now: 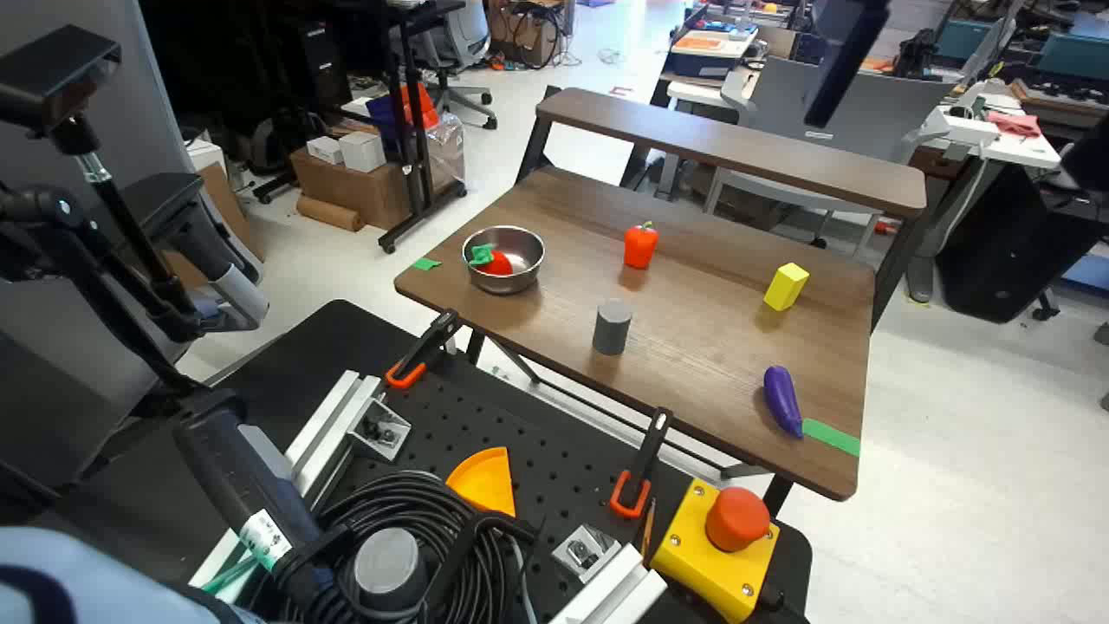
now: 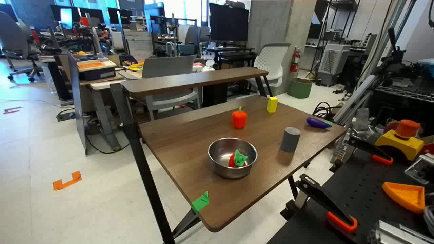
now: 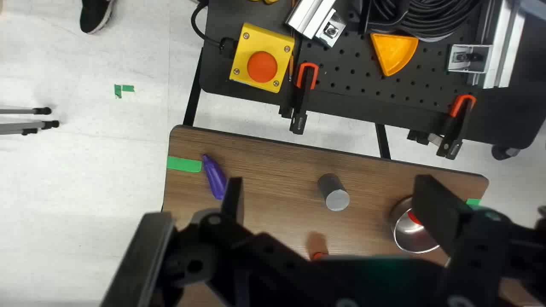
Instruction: Move the eggplant backwards
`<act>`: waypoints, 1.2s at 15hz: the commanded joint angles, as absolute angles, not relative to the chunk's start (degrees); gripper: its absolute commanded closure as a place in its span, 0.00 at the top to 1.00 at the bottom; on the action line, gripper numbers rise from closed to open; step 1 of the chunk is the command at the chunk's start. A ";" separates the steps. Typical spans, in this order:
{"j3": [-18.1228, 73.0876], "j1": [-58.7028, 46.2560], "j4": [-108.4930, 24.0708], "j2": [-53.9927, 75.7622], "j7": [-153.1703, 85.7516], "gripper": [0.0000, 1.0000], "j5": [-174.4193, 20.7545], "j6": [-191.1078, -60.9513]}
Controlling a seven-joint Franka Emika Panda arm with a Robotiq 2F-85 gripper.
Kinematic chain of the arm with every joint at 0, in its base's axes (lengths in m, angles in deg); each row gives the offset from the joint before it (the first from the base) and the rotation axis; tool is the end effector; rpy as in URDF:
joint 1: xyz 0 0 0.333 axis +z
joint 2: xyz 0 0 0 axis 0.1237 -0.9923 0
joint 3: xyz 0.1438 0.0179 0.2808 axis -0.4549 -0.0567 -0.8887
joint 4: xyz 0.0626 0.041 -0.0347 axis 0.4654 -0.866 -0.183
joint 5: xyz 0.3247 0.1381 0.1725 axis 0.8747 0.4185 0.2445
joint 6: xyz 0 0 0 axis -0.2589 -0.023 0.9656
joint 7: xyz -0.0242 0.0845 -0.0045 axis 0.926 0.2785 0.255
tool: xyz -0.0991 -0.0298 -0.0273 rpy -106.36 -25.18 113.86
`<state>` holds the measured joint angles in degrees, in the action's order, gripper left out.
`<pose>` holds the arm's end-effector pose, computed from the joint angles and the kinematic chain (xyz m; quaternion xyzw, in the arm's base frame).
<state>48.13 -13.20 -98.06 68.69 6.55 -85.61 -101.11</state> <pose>0.2900 -0.1938 0.4649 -0.9911 -0.1262 -0.0263 0.0347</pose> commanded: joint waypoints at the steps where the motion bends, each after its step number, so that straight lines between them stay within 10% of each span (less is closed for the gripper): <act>1: 47.19 -14.29 -98.01 68.36 7.19 1.00 -84.87 -101.15; 18: 43.67 -12.23 -79.62 19.95 5.51 1.00 -74.75 -128.41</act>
